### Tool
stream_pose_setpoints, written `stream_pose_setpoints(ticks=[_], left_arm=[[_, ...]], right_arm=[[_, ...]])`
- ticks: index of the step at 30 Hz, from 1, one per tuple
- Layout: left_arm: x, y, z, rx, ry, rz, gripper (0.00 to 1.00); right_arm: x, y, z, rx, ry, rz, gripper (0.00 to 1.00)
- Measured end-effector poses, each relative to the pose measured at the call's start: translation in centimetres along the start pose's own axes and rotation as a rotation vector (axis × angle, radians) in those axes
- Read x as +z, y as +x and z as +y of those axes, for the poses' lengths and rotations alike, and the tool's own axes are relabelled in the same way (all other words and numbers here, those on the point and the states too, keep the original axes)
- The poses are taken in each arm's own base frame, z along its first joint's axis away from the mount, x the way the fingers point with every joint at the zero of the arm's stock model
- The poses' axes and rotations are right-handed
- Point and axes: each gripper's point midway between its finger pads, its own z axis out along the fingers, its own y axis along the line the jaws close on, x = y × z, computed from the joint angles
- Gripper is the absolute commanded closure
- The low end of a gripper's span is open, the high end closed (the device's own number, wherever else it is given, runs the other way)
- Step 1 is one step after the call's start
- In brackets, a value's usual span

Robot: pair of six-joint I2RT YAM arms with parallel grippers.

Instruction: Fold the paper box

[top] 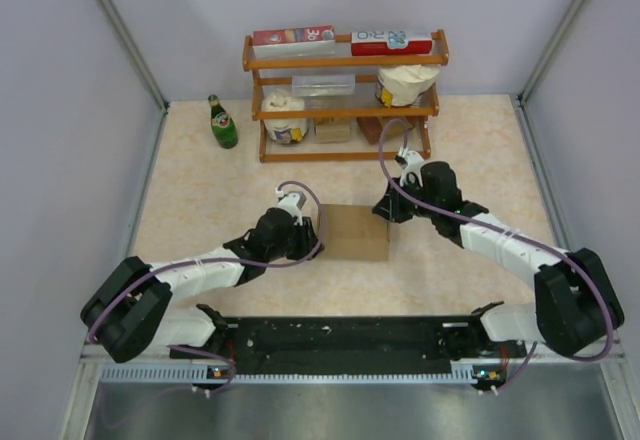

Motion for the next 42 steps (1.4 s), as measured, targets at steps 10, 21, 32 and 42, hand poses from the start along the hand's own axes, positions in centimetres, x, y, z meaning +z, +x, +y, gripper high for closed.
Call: stream_pose_setpoints(ticks=[10,21,32,42], left_arm=[[0.2,0.0,0.0,0.012,-0.002,0.003,0.62],[0.5,0.2,0.5,0.028,-0.020,0.009,0.62],[1.0,0.3,2.2,0.070,-0.090,-0.001,0.61],[2.1,-0.5,4.0,0.098,-0.194,-0.026,0.58]], right_arm=[[3.6,1.2,-1.6,0.020,-0.002,0.055,0.83],[5.3,1.6,-2.6,0.033,0.018,0.083,0.83],[6.0,1.3,-2.7,0.035,0.014,0.089,0.84],[6.0,1.4,-2.5,0.036,0.005,0.094,0.84]])
